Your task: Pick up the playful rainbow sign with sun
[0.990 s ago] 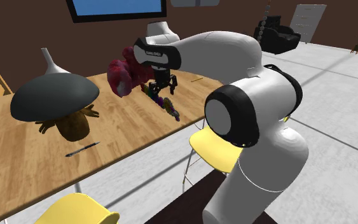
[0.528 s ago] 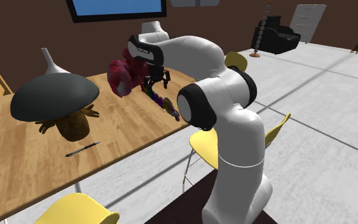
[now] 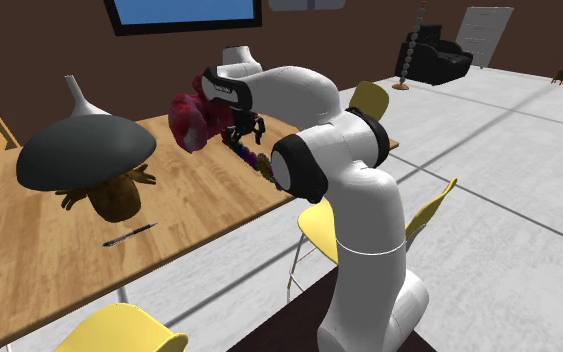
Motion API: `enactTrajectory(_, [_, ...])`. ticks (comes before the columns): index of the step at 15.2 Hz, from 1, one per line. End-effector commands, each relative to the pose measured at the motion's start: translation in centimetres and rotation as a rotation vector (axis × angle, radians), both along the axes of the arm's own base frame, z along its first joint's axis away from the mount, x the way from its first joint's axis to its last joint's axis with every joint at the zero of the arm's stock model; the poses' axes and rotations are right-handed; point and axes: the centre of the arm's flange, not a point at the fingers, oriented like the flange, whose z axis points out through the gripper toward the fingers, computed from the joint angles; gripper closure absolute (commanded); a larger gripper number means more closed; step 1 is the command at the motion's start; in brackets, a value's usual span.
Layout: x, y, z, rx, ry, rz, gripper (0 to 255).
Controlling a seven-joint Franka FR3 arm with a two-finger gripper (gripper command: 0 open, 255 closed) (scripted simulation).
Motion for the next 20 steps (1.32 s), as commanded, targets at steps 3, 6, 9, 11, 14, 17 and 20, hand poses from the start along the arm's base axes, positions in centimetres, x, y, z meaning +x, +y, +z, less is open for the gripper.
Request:
enactTrajectory(3, [0.0,0.0,-0.9,0.0,-0.001,0.0,0])
enactTrajectory(6, [0.1,0.0,-0.9,0.0,-0.001,0.0,255])
enactTrajectory(9, [0.1,0.0,-0.9,0.0,-0.001,0.0,255])
enactTrajectory(11, [0.1,0.0,-0.8,0.0,-0.001,0.0,255])
enactTrajectory(14, [0.0,0.0,-0.3,0.0,-0.001,0.0,255])
enactTrajectory(17, [0.0,0.0,1.3,0.0,-0.001,0.0,255])
enactTrajectory(20, [0.0,0.0,2.8,0.0,-0.001,0.0,255])
